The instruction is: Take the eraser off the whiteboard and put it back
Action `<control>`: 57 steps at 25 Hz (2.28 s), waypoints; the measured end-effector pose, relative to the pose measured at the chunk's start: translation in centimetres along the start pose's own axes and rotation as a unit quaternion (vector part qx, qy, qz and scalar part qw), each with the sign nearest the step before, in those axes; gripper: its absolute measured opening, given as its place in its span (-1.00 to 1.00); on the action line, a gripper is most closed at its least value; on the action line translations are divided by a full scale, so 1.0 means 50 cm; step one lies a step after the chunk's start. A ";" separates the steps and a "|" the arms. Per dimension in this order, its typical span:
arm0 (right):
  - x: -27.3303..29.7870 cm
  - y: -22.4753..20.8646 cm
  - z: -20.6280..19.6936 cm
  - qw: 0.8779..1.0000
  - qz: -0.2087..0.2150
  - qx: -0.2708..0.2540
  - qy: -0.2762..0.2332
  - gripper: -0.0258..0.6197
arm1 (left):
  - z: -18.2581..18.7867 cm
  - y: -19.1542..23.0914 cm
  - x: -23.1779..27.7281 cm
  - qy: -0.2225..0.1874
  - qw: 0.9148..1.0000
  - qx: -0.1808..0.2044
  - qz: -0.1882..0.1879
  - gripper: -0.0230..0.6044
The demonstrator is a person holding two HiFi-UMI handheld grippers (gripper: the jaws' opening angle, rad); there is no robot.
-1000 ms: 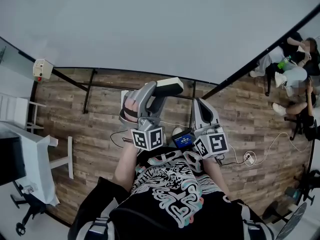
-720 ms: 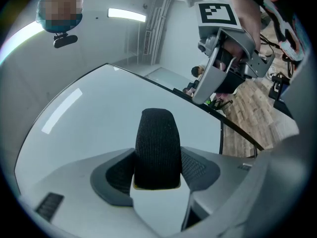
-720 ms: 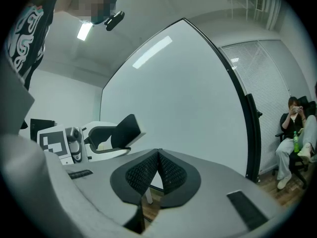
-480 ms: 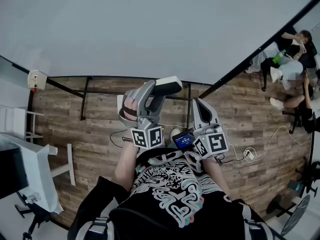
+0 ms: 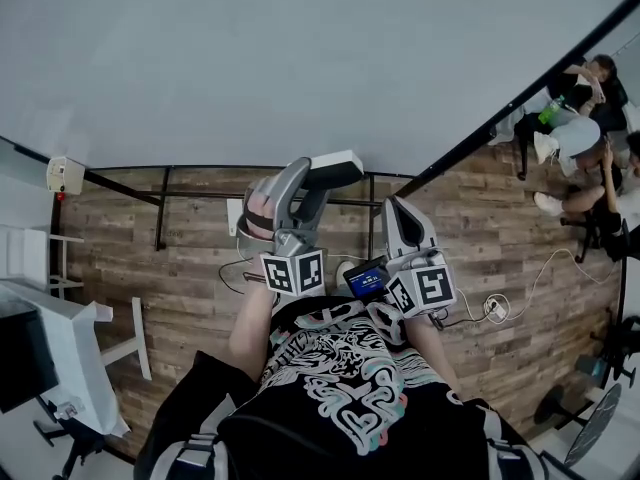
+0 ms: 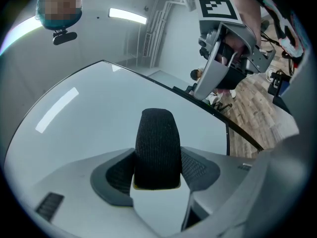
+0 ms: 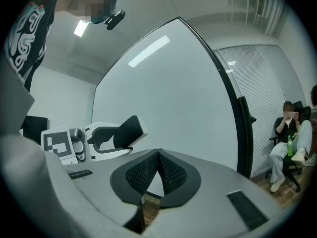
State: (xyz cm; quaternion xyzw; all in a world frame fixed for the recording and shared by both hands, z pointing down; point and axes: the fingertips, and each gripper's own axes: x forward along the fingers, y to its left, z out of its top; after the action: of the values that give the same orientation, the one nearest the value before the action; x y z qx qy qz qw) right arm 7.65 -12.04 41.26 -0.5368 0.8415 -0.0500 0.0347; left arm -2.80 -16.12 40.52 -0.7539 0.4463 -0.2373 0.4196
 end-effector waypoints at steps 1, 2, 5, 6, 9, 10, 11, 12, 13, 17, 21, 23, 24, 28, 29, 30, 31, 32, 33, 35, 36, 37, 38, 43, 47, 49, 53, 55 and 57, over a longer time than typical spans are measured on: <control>0.003 -0.003 0.001 1.000 0.001 0.001 -0.001 -0.87 | 0.001 0.000 0.004 0.000 1.000 0.001 0.000 -0.11; 0.007 -0.006 0.002 1.000 0.002 0.001 -0.002 -0.87 | 0.000 0.000 0.007 0.001 1.000 0.001 0.001 -0.11; 0.021 -0.012 0.001 1.000 0.008 0.002 -0.002 -0.87 | -0.004 0.000 0.020 0.005 1.000 0.001 0.001 -0.11; 0.027 -0.015 0.001 1.000 0.009 0.002 -0.002 -0.87 | -0.006 0.000 0.025 0.006 1.000 0.002 0.002 -0.11; 0.040 -0.029 0.001 1.000 0.013 0.003 0.000 -0.87 | -0.009 -0.001 0.042 0.010 1.000 0.002 0.002 -0.11; 0.043 -0.035 0.000 1.000 0.013 0.004 0.000 -0.88 | -0.010 -0.002 0.048 0.011 1.000 0.002 0.002 -0.11; 0.045 -0.040 0.000 1.000 0.014 0.006 0.000 -0.87 | -0.010 -0.004 0.053 0.013 1.000 0.003 0.001 -0.11; 0.048 -0.046 0.000 1.000 0.014 0.006 0.000 -0.88 | -0.010 -0.004 0.058 0.014 1.000 0.003 0.001 -0.11; 0.050 -0.050 0.000 1.000 0.015 0.007 0.000 -0.87 | -0.010 -0.005 0.062 0.015 1.000 0.003 0.001 -0.11; 0.059 -0.063 -0.002 1.000 0.017 0.009 0.001 -0.87 | -0.012 -0.009 0.075 0.019 1.000 0.004 0.000 -0.11; 0.069 -0.086 -0.002 1.000 0.020 0.011 0.001 -0.88 | -0.013 -0.014 0.099 0.025 1.000 0.004 0.001 -0.11; 0.074 -0.096 -0.003 1.000 0.021 0.011 0.001 -0.88 | -0.015 -0.014 0.110 0.027 1.000 0.004 0.002 -0.11; 0.077 -0.099 -0.004 1.000 0.021 0.012 0.002 -0.87 | -0.015 -0.013 0.113 0.028 1.000 0.005 0.002 -0.11; 0.088 -0.105 -0.011 1.000 0.025 0.013 0.006 -0.88 | -0.013 -0.014 0.120 0.028 1.000 0.005 0.005 -0.11; 0.090 -0.105 -0.012 1.000 0.027 0.013 0.005 -0.88 | -0.014 -0.015 0.121 0.028 1.000 0.005 0.005 -0.11; 0.092 -0.105 -0.012 0.999 0.029 0.013 0.004 -0.87 | -0.014 -0.016 0.122 0.029 1.000 0.006 0.005 -0.11; 0.093 -0.105 -0.012 0.999 0.031 0.013 0.003 -0.87 | -0.016 -0.016 0.123 0.031 0.999 0.006 0.006 -0.11; 0.094 -0.106 -0.012 0.999 0.033 0.012 0.002 -0.88 | -0.017 -0.017 0.124 0.033 0.999 0.006 0.006 -0.11; 0.095 -0.108 -0.012 0.999 0.035 0.013 0.002 -0.87 | -0.018 -0.017 0.126 0.034 0.999 0.005 0.007 -0.11; 0.099 -0.114 -0.013 0.999 0.037 0.014 0.003 -0.88 | -0.021 -0.016 0.131 0.038 0.999 0.006 0.008 -0.11; 0.101 -0.118 -0.013 0.999 0.037 0.015 0.003 -0.88 | -0.022 -0.016 0.134 0.040 0.999 0.007 0.009 -0.11; 0.103 -0.121 -0.014 0.999 0.037 0.015 0.003 -0.87 | -0.024 -0.015 0.136 0.042 0.999 0.008 0.009 -0.11; 0.106 -0.123 -0.014 0.999 0.038 0.015 0.004 -0.87 | -0.025 -0.015 0.138 0.043 0.999 0.010 0.009 -0.11; 0.114 -0.124 -0.021 0.999 0.044 0.000 0.009 -0.88 | -0.028 -0.013 0.141 0.049 0.999 0.015 0.011 -0.11; 0.120 -0.124 -0.022 0.999 0.047 0.004 0.008 -0.87 | -0.031 -0.012 0.145 0.052 0.998 0.015 0.011 -0.11; 0.123 -0.125 -0.024 0.999 0.047 0.005 0.009 -0.87 | -0.033 -0.012 0.147 0.053 0.998 0.014 0.012 -0.11; 0.122 -0.127 -0.026 0.999 0.045 0.005 0.011 -0.87 | -0.035 -0.013 0.148 0.055 0.998 0.013 0.014 -0.10; 0.121 -0.124 -0.025 0.999 0.045 0.003 0.010 -0.87 | -0.036 -0.012 0.147 0.056 0.998 0.012 0.016 -0.10; 0.118 -0.123 -0.025 0.999 0.043 0.002 0.009 -0.88 | -0.036 -0.012 0.146 0.055 0.998 0.011 0.016 -0.10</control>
State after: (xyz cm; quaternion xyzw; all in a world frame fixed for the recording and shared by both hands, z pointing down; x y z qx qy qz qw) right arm 10.55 -19.92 43.22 -0.4997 0.8639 -0.0557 0.0302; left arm -0.29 -23.09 41.87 -0.7278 0.4781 -0.2764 0.4066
